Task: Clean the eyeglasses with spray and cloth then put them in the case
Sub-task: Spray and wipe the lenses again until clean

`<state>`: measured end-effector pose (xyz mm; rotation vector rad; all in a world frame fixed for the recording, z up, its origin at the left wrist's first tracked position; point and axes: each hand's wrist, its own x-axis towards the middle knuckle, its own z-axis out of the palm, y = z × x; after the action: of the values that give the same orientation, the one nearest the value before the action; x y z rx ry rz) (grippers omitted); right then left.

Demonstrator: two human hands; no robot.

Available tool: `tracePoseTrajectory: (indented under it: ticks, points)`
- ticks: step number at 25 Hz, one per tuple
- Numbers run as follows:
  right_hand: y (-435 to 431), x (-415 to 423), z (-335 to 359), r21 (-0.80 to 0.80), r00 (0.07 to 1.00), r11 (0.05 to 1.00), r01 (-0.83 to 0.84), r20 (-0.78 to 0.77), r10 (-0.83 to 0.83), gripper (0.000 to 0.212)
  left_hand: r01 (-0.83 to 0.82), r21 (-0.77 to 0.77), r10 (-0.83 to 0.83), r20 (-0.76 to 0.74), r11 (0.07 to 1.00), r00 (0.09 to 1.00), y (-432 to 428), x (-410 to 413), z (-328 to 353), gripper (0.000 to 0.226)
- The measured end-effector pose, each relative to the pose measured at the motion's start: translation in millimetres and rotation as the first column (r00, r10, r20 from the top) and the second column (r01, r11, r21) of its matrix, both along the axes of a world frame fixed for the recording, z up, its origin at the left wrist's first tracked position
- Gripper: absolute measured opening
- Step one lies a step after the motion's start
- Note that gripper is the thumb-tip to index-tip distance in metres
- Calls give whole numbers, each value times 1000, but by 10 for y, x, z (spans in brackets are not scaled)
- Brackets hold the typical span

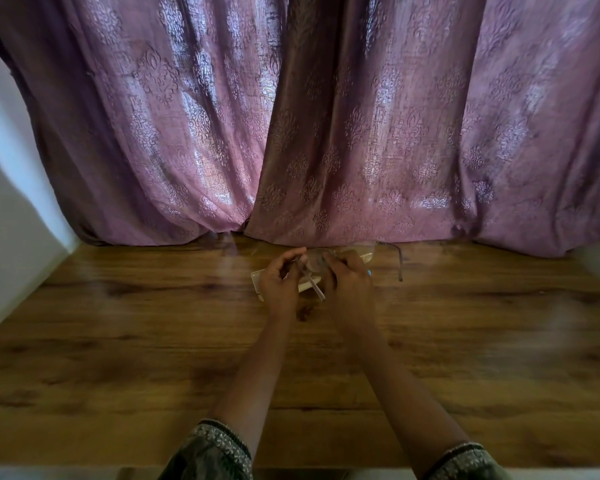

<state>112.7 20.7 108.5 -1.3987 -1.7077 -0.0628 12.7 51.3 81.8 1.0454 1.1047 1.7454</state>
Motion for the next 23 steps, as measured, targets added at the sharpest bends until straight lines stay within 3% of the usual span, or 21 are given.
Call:
tracePoseTrajectory:
  ticks: [6,10,12,17,23]
  points:
    - [-138,-134,-43,29,989,1000,0,149,-5,23,-17,5,17,10,1000,1000,-9,-36,-8,18]
    - [-9,-48,38,5,999,1000,20,47,-21,17,-25,-11,25,-19,1000,1000,-6,-38,-18,20]
    - [56,-108,84,13,996,999,37,78,-38,12,-13,-8,13,11,1000,1000,-29,-6,6,20]
    - [-108,-102,-65,13,993,998,-65,101,63,26,-45,23,45,5,999,999,-18,-44,24,25]
    - [86,-141,30,-4,999,999,-42,9,42,17,-56,33,57,-43,998,997,-4,-36,-2,24]
